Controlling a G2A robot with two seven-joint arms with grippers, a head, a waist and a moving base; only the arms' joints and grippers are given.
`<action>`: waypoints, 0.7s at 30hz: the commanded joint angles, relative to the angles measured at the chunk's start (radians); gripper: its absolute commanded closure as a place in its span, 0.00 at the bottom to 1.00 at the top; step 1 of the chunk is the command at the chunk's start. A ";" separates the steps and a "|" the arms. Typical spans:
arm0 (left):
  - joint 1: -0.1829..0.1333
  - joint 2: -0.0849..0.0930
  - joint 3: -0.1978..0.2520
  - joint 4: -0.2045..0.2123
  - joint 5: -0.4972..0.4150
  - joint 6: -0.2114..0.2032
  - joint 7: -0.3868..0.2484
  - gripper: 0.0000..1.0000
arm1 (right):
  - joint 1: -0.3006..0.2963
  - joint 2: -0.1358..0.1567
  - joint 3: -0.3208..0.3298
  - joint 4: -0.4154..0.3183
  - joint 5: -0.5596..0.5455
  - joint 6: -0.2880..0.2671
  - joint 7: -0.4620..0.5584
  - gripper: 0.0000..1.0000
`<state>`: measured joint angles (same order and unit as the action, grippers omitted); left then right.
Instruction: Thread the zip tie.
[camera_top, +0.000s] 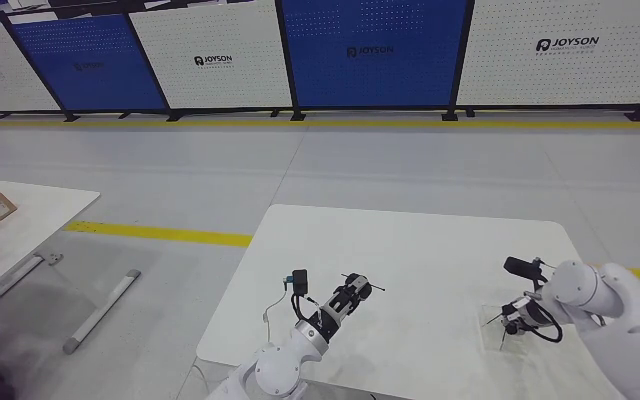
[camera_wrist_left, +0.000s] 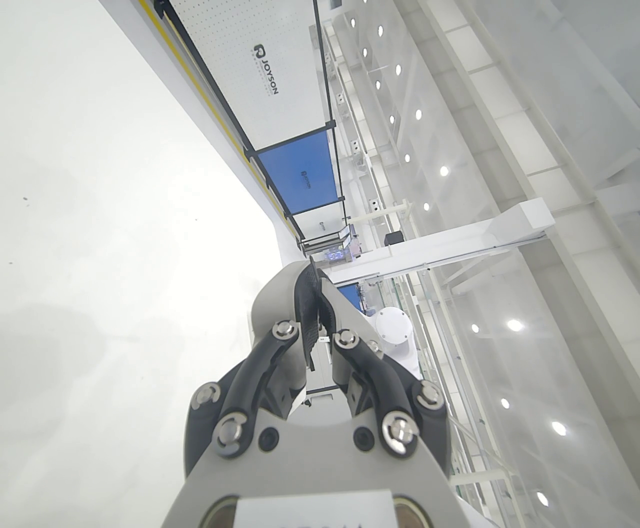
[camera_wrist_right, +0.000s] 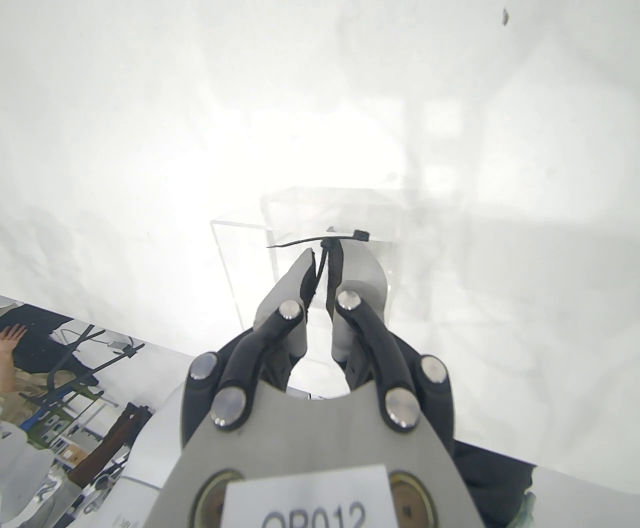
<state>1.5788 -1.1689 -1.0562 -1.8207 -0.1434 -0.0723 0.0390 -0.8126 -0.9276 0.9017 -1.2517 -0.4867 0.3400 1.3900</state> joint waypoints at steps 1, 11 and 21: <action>0.000 0.000 0.000 0.000 0.000 0.000 0.000 1.00 | 0.001 0.000 -0.001 0.000 0.001 0.000 0.000 0.95; 0.000 0.000 0.000 0.000 0.000 0.000 0.000 1.00 | -0.019 0.015 0.018 -0.032 0.012 0.000 0.000 1.00; 0.000 0.000 0.000 0.000 0.000 0.000 0.000 1.00 | -0.081 0.050 0.103 -0.115 0.035 0.000 0.000 1.00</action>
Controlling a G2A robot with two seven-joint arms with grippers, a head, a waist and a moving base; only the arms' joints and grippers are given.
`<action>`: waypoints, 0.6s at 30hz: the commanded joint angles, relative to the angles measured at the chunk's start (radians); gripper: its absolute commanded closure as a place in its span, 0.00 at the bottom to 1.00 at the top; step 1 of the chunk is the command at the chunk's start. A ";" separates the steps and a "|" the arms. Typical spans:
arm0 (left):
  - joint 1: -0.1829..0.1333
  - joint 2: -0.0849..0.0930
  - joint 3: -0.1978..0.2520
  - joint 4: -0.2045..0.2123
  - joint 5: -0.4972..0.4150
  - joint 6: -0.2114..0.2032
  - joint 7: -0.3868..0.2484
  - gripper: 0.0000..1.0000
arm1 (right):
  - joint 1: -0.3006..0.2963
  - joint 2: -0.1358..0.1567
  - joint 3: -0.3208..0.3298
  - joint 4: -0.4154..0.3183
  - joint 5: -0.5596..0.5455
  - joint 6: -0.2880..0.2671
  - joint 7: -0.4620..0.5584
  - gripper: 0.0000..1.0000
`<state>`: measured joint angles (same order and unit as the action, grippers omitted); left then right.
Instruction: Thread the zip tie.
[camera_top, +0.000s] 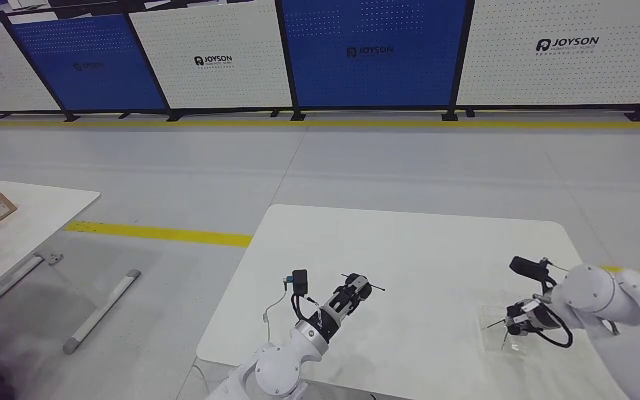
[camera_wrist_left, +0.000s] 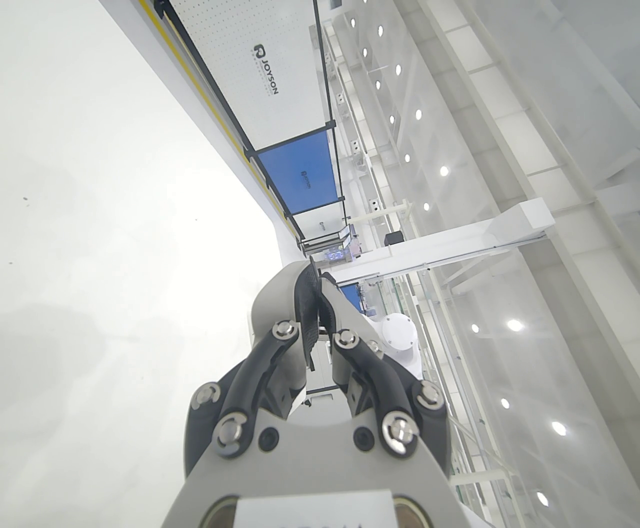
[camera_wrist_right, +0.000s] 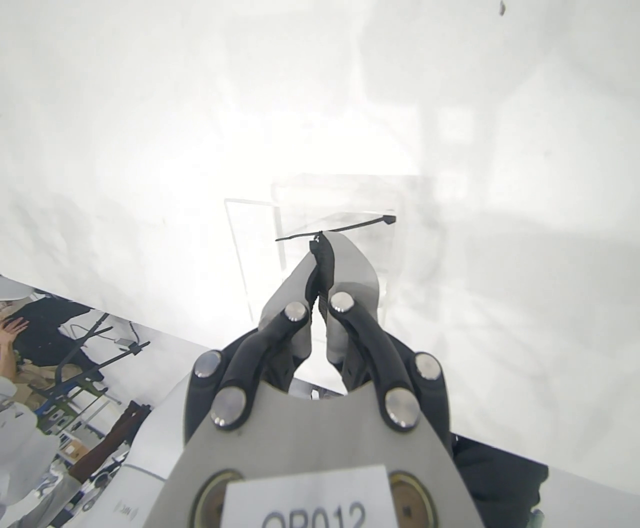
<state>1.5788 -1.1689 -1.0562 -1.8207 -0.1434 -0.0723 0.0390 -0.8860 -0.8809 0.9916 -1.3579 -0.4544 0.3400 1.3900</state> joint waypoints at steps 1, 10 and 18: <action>0.000 0.000 0.000 0.000 0.000 0.000 0.000 1.00 | -0.020 0.008 0.028 -0.022 0.005 0.000 0.000 1.00; 0.000 0.000 0.000 0.000 0.000 0.000 0.000 1.00 | -0.052 0.012 0.084 -0.058 -0.006 0.000 0.000 1.00; 0.000 0.000 0.000 0.000 0.000 0.000 0.000 1.00 | 0.022 -0.024 -0.005 -0.008 -0.091 0.000 0.000 1.00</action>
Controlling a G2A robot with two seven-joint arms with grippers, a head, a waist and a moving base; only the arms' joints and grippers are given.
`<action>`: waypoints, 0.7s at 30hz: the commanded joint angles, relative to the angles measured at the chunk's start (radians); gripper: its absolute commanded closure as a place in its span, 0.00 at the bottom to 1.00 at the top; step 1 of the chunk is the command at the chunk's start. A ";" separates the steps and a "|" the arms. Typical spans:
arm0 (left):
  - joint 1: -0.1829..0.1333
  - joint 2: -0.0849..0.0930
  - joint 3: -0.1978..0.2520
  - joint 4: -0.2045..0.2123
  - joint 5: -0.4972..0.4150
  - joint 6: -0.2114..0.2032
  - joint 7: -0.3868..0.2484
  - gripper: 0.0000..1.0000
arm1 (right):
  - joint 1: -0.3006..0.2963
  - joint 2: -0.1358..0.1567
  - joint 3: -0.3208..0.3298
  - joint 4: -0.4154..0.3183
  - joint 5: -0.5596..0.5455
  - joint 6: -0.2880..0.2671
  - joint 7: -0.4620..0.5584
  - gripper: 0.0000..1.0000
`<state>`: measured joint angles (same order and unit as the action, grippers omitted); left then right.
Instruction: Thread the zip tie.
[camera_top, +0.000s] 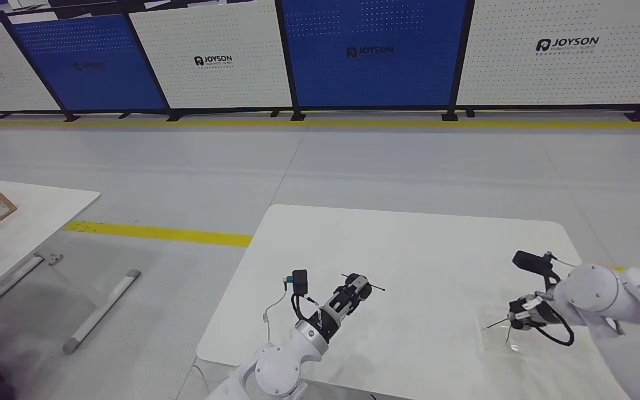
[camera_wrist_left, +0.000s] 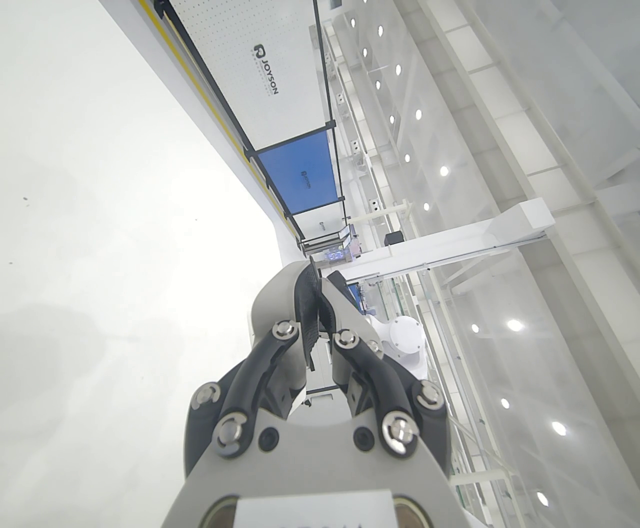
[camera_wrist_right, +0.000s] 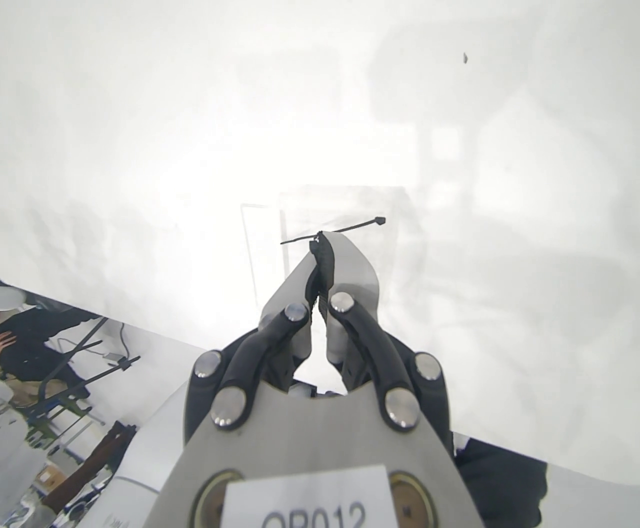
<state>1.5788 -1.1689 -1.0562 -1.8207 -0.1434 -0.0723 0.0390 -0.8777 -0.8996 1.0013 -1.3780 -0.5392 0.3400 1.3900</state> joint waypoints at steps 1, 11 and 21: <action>0.000 0.000 0.000 0.000 0.000 0.000 0.000 1.00 | 0.023 -0.010 -0.025 0.020 -0.010 0.000 0.000 1.00; 0.000 0.000 0.000 0.000 0.000 0.000 0.000 1.00 | 0.104 -0.040 -0.139 0.113 -0.016 0.000 0.000 1.00; 0.000 0.000 0.000 0.000 0.000 0.000 0.000 1.00 | 0.120 -0.035 -0.168 0.111 -0.006 0.000 0.000 0.92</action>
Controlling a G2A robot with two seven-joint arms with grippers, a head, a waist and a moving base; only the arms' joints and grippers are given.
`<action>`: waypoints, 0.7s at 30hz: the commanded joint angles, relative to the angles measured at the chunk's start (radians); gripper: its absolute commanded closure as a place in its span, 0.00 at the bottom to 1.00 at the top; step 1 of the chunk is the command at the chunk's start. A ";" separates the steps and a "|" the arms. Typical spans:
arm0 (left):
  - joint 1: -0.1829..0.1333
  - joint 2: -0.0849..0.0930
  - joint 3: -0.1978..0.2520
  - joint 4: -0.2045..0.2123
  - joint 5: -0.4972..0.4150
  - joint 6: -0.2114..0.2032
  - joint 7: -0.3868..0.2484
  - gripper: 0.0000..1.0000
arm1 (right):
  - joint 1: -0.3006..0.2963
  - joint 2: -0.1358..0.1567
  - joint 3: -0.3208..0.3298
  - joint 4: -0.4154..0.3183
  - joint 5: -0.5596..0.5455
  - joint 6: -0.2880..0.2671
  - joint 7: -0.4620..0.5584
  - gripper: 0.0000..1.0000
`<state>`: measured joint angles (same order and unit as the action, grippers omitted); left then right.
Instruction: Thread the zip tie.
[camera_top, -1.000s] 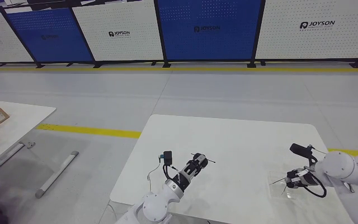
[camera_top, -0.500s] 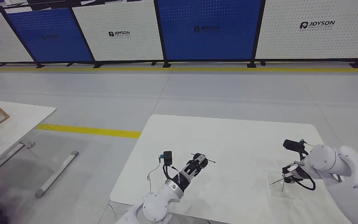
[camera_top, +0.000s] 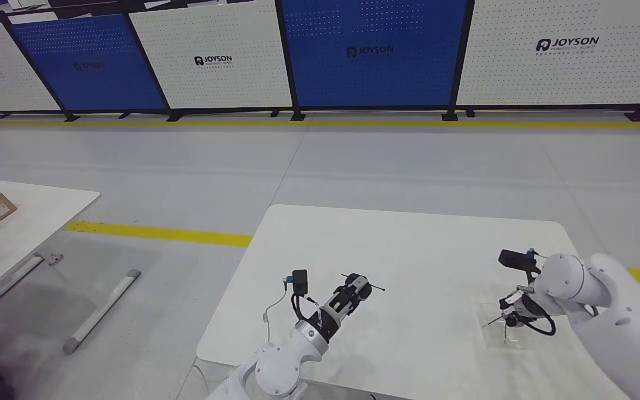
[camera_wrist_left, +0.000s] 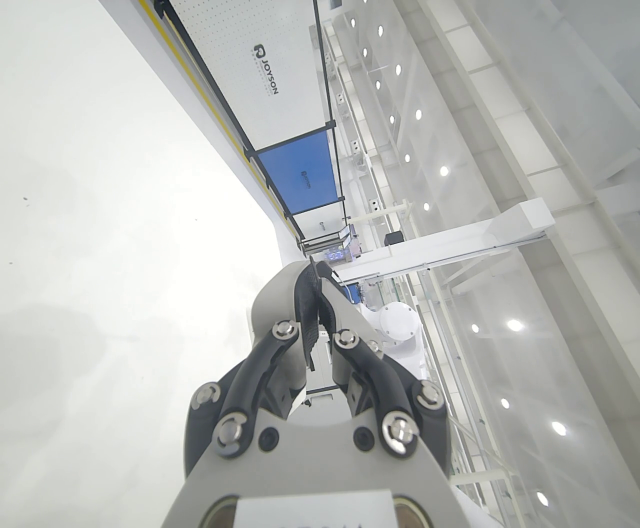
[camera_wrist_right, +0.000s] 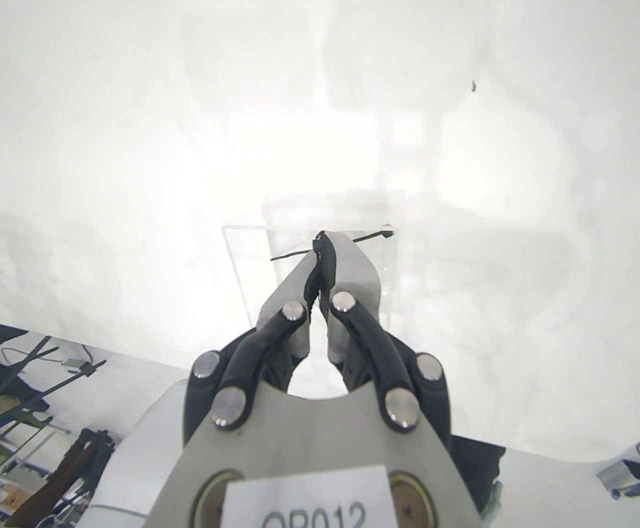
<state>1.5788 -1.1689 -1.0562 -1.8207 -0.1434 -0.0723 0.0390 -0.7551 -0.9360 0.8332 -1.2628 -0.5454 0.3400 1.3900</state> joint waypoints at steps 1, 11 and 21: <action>0.000 0.000 0.000 0.000 0.000 0.000 0.000 1.00 | -0.004 0.003 0.001 -0.008 -0.001 0.000 0.000 0.91; 0.000 0.000 0.000 0.000 0.000 0.000 0.000 1.00 | -0.028 0.023 0.019 -0.044 -0.004 0.000 0.000 0.86; 0.000 0.000 0.000 0.000 0.000 0.000 0.000 1.00 | -0.060 0.041 0.037 -0.070 -0.002 0.000 0.000 0.84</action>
<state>1.5788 -1.1689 -1.0562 -1.8207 -0.1434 -0.0723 0.0390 -0.8154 -0.8952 0.8725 -1.3355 -0.5505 0.3400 1.3900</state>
